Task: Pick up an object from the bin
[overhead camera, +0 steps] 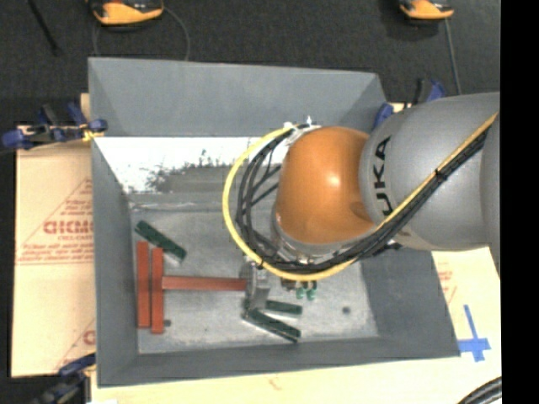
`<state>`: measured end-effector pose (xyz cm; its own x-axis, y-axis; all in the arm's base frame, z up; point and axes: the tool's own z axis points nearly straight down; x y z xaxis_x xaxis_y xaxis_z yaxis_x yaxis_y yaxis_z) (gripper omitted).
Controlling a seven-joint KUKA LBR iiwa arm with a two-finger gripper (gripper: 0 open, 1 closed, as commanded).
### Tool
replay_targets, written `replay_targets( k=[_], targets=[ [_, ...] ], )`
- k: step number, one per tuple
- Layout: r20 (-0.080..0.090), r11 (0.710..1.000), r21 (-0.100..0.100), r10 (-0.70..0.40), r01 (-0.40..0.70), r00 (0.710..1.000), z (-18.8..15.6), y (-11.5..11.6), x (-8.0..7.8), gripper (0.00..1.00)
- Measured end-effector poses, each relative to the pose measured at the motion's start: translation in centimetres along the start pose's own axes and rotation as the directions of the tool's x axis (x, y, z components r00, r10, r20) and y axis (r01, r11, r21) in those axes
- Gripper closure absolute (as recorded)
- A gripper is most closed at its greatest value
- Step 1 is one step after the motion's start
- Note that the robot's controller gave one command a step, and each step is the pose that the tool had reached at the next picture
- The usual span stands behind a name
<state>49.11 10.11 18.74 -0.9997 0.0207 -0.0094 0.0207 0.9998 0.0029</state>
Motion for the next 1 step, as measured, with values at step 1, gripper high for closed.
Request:
replay_targets(
  k=[1],
  targets=[
    [0.0,0.909,0.001,-0.418,0.418,0.909,-9.7,3.1,-3.34,1.0]
  ],
)
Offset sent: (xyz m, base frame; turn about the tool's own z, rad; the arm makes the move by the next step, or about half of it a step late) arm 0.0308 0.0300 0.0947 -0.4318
